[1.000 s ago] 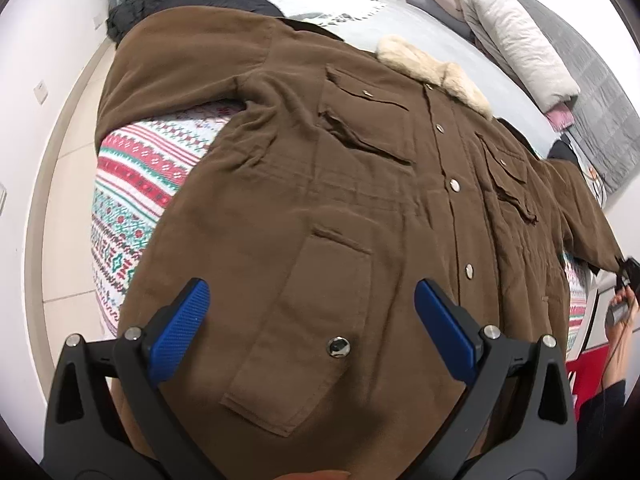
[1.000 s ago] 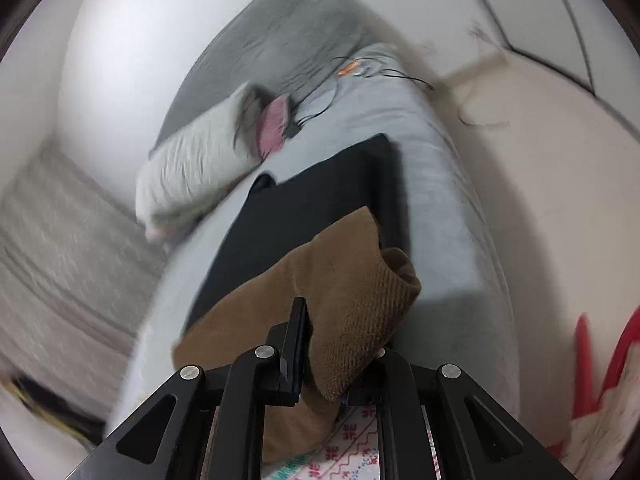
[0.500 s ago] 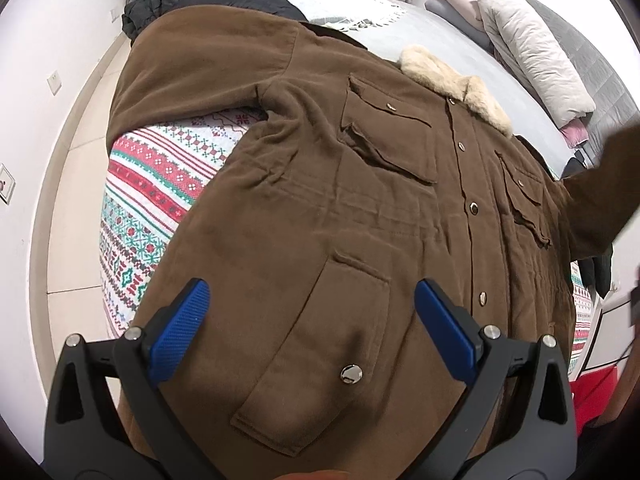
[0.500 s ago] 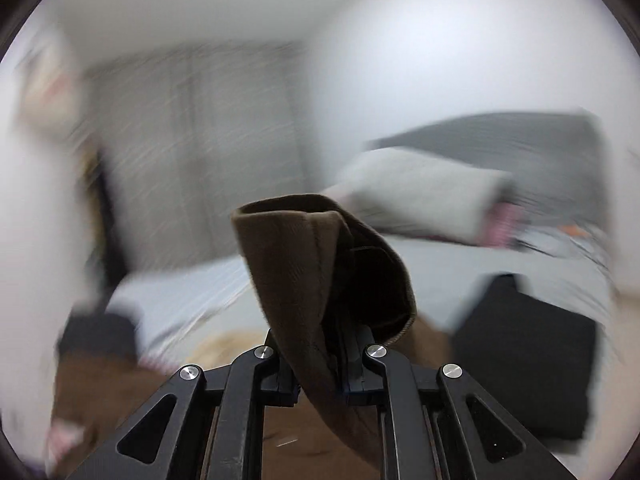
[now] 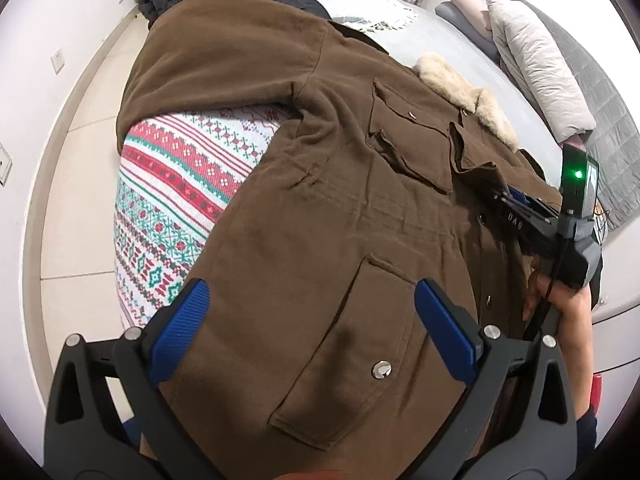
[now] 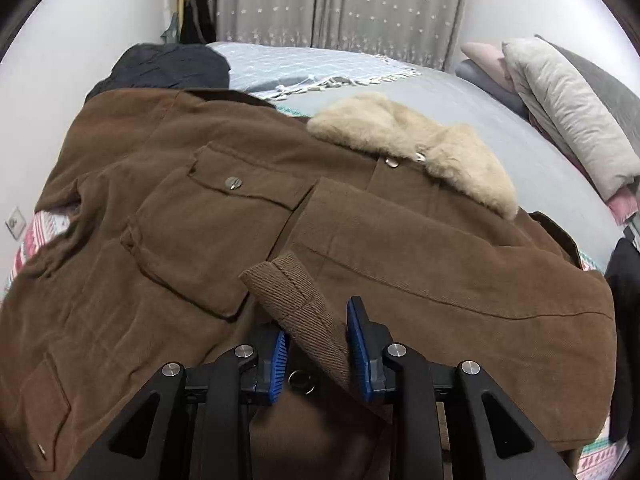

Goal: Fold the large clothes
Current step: 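Lay the sleeve across the coat body with the right gripper and open it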

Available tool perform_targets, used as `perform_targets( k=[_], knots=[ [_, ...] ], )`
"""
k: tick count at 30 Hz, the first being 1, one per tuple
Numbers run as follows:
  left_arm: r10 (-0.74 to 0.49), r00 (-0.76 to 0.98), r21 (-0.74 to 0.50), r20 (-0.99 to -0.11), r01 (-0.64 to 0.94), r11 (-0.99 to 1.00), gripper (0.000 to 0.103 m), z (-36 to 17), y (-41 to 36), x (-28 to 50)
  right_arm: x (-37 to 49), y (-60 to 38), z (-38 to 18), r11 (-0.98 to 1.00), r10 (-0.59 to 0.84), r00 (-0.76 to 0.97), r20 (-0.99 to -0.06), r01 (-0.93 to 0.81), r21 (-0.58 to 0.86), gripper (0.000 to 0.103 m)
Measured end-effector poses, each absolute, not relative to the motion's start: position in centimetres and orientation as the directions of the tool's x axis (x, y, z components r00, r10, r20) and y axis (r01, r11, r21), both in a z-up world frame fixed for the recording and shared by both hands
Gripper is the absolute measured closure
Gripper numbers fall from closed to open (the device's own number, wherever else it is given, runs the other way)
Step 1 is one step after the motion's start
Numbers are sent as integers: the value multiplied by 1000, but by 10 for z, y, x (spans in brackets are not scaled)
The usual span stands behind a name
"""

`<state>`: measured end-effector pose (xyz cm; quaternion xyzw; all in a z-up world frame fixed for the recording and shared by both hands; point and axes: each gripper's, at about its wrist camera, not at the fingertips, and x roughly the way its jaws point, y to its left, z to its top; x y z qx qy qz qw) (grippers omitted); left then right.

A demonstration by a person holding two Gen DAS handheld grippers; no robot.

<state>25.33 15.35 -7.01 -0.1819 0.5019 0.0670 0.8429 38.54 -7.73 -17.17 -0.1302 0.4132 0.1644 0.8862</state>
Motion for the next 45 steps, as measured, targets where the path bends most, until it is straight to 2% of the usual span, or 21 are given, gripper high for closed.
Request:
perform_targets(
  k=[2, 5, 10, 11, 12, 14, 16, 18, 20, 22, 23, 24, 26, 28, 29, 31, 32, 33, 35, 40, 45],
  knots=[
    [-66, 487, -234, -871, -292, 927, 1, -69, 154, 253, 392, -82, -170, 920, 204, 599, -774, -387, -57, 73],
    [-68, 486, -238, -872, -298, 924, 1, -70, 159, 252, 385, -82, -173, 901, 190, 586, -788, -423, -97, 60],
    [-59, 489, -235, -870, -307, 922, 1, -68, 164, 252, 364, -52, -174, 830, 161, 611, -775, -508, -228, 59],
    [-59, 489, -234, -870, -305, 923, 1, -68, 164, 252, 364, -48, -178, 825, 126, 627, -769, -497, -269, 64],
    [-58, 488, -232, -871, -304, 924, 1, -68, 164, 252, 366, -45, -182, 822, 112, 622, -775, -496, -279, 88],
    [-58, 485, -230, -873, -303, 925, 1, -68, 165, 252, 372, -43, -190, 833, 83, 605, -792, -478, -278, 92],
    [-72, 481, -244, -873, -304, 921, 1, -66, 169, 251, 375, -47, -176, 864, 132, 615, -777, -456, -215, 93],
    [-92, 491, -271, -866, -309, 912, 1, -62, 176, 250, 372, -58, -138, 902, 244, 661, -710, -424, -85, 93],
    [-77, 506, -272, -859, -326, 905, 1, -58, 183, 249, 368, -79, -92, 916, 370, 726, -580, -389, 97, 93],
    [-60, 514, -270, -856, -343, 900, 1, -56, 190, 248, 369, -90, -76, 915, 403, 765, -503, -351, 200, 93],
    [-56, 516, -271, -855, -351, 896, 1, -56, 193, 248, 372, -87, -77, 924, 382, 775, -503, -334, 187, 93],
    [-56, 515, -276, -855, -360, 891, 1, -57, 198, 248, 374, -80, -83, 930, 363, 771, -523, -333, 155, 90],
    [-56, 512, -282, -857, -377, 882, 1, -60, 205, 249, 390, -55, -125, 925, 335, 675, -658, -367, 96, 87],
    [-60, 508, -296, -859, -398, 869, 1, -62, 214, 249, 404, -40, -173, 921, 317, 521, -793, -370, 126, 82],
    [-67, 508, -308, -858, -407, 860, 1, -63, 219, 248, 408, -36, -192, 927, 299, 470, -831, -348, 136, 79],
    [-74, 517, -326, -853, -416, 849, 1, -63, 227, 247, 407, -39, -190, 925, 329, 500, -801, -340, 168, 73],
    [-80, 520, -335, -851, -419, 844, 1, -63, 230, 247, 409, -40, -183, 911, 375, 477, -795, -349, 220, 65],
    [-92, 522, -350, -848, -420, 837, 1, -64, 234, 246, 408, -41, -177, 892, 421, 462, -780, -365, 266, 61],
    [-142, 528, -402, -837, -419, 814, 1, -67, 242, 247, 402, -40, -163, 823, 547, 416, -727, -426, 375, 59],
    [-198, 543, -492, -816, -474, 730, 1, -76, 264, 247, 392, -23, -177, 832, 502, 344, -793, -443, 334, 57],
    [-182, 521, -493, -834, -557, 668, 1, -90, 287, 243, 378, -37, -192, 836, 519, 282, -807, -366, 409, 57]
  ],
)
